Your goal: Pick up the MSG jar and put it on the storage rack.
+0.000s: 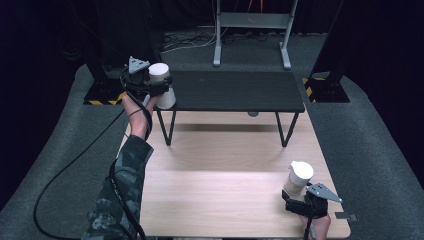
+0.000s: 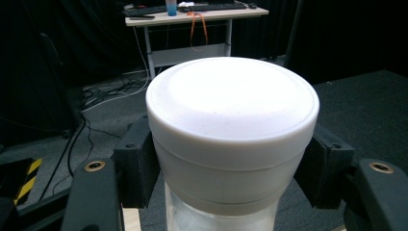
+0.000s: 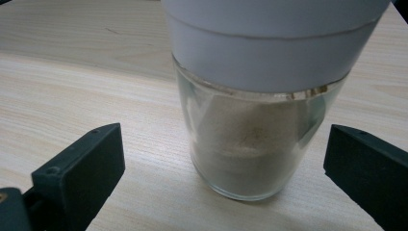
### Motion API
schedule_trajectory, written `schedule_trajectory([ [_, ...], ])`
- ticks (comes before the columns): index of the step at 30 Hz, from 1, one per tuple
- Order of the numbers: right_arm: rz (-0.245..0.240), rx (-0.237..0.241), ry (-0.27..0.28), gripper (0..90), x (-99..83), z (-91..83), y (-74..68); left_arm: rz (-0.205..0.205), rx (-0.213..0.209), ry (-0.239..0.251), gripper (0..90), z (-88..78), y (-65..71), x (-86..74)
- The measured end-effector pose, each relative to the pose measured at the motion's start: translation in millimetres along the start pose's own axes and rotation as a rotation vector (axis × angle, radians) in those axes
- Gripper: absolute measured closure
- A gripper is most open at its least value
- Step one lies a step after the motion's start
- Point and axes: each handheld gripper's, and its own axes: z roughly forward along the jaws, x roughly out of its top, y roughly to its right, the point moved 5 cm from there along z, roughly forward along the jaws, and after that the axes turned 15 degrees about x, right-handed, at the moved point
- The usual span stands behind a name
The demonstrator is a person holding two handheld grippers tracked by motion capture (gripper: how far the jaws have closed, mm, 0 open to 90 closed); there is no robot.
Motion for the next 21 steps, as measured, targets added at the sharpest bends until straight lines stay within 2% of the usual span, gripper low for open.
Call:
schedule_trajectory([
  [4,0.000,0.001,0.000,0.0,0.0,0.0,0.1,0.004,0.002,-0.014,33.9,-0.7,0.5,2.9],
  [6,0.000,0.000,0.000,0.0,0.0,0.0,0.0,0.019,0.009,-0.036,33.5,-1.1,1.7,6.5],
  [13,0.000,0.001,0.000,0.0,0.0,-0.1,0.2,0.020,0.005,-0.126,10.5,-0.1,-2.2,11.9],
  [16,0.000,0.001,0.001,0.0,-0.1,-0.2,0.2,0.048,0.002,-0.186,3.3,-0.5,-2.4,16.9],
  [21,0.000,0.000,0.002,0.0,-0.2,-0.2,0.2,0.079,-0.017,-0.258,0.2,-4.1,-4.8,20.5],
])
